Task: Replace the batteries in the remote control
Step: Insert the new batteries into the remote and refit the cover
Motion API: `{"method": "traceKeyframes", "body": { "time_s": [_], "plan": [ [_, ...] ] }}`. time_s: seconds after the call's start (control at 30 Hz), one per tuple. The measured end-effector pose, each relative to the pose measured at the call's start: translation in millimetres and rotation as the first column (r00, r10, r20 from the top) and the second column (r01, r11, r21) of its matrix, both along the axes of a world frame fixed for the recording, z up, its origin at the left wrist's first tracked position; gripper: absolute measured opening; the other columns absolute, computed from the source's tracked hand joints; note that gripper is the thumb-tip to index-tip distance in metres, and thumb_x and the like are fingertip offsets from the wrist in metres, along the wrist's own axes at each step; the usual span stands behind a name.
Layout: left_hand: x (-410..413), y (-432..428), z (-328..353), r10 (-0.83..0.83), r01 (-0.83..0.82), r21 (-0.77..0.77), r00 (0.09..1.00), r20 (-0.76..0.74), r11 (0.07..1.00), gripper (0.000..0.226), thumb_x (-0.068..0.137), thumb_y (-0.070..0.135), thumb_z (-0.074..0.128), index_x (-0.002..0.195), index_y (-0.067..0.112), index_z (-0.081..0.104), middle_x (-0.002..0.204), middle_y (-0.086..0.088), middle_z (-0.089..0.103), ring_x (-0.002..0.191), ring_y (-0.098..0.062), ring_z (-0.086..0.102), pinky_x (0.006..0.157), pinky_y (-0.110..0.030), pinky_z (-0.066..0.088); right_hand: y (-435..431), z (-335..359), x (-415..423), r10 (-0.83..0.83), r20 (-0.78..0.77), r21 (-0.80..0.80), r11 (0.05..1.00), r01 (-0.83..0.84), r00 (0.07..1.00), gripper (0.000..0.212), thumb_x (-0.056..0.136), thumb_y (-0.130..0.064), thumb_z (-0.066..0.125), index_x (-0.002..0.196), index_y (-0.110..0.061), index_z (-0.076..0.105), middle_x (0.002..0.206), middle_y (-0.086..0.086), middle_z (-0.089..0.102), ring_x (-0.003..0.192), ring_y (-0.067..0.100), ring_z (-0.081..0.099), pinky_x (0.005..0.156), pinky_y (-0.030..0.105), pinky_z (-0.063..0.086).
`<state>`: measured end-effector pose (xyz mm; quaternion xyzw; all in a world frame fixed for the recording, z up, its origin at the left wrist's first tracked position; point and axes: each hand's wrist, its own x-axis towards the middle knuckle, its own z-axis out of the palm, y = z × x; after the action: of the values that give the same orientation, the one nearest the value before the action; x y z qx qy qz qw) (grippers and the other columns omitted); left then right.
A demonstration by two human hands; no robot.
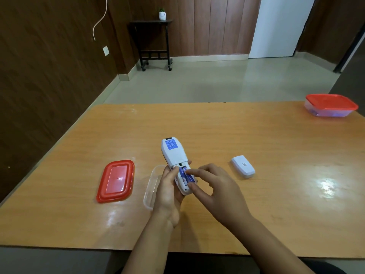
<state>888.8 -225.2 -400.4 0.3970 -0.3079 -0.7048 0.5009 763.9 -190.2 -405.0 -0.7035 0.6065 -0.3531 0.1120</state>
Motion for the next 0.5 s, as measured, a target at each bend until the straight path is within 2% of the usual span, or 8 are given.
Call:
{"method": "traceKeyframes", "body": {
  "time_s": [0.1,0.2,0.27,0.33,0.4,0.5],
  "plan": [
    [-1.5,0.4,-0.2,-0.006,0.006,0.010,1.000,0.004,1.000,0.035,0.098,0.018,0.037,0.127,0.015,0.055,0.118,-0.006,0.069,0.095,-0.020,0.064,0.071,-0.028,0.054,1.7,4.7,1.0,0.019,0.344,0.137,0.988,-0.071,0.939,0.027,0.083,-0.034,0.067,0.109,-0.042,0.063,0.103,-0.018,0.059,0.093,0.002,0.059,0.072,0.021,0.051],
    [-3.7,1.0,-0.4,-0.008,0.008,-0.012,1.000,0.026,1.000,0.035,0.098,0.019,0.036,0.128,0.016,0.054,0.115,-0.004,0.070,0.100,-0.017,0.067,0.073,-0.029,0.054,2.3,6.7,3.8,-0.124,0.639,0.300,0.949,-0.098,0.759,0.029,0.077,-0.020,0.076,0.098,-0.027,0.057,0.098,-0.009,0.063,0.087,0.008,0.065,0.074,0.027,0.056],
    [-4.6,0.5,-0.2,-0.012,0.012,-0.016,1.000,-0.008,1.000,0.035,0.098,0.019,0.035,0.128,0.017,0.053,0.115,-0.004,0.070,0.099,-0.015,0.067,0.076,-0.030,0.054,1.4,6.7,4.1,-0.200,0.718,0.369,0.922,-0.120,0.667,0.031,0.075,-0.012,0.077,0.097,-0.017,0.054,0.097,-0.001,0.064,0.088,0.016,0.066,0.074,0.029,0.055],
    [-5.9,0.9,0.4,-0.020,0.019,-0.023,0.999,-0.040,1.000,0.035,0.098,0.018,0.035,0.127,0.018,0.053,0.116,-0.004,0.069,0.094,-0.015,0.065,0.077,-0.032,0.051,0.0,6.2,3.9,-0.239,0.754,0.401,0.905,-0.141,0.611,0.028,0.075,-0.004,0.074,0.092,-0.011,0.054,0.098,0.002,0.067,0.083,0.013,0.066,0.068,0.023,0.051],
    [-8.1,2.3,-0.8,-0.040,0.038,-0.032,0.998,-0.052,0.999,0.034,0.098,0.019,0.034,0.125,0.020,0.055,0.117,-0.004,0.068,0.087,-0.015,0.063,0.073,-0.033,0.049,-0.9,6.2,4.2,-0.285,0.780,0.435,0.887,-0.156,0.557,0.026,0.074,0.002,0.070,0.086,-0.012,0.052,0.101,0.006,0.069,0.078,0.011,0.064,0.064,0.021,0.047],
    [-11.7,4.4,-2.4,-0.075,0.075,-0.004,0.994,-0.084,0.997,0.035,0.099,0.020,0.033,0.127,0.019,0.053,0.117,-0.004,0.069,0.083,-0.014,0.066,0.069,-0.031,0.049,-2.0,4.8,3.8,-0.347,0.804,0.469,0.869,-0.157,0.483,0.028,0.072,0.006,0.066,0.082,-0.014,0.049,0.097,0.010,0.069,0.076,0.015,0.061,0.064,0.028,0.044]
  ]
}}
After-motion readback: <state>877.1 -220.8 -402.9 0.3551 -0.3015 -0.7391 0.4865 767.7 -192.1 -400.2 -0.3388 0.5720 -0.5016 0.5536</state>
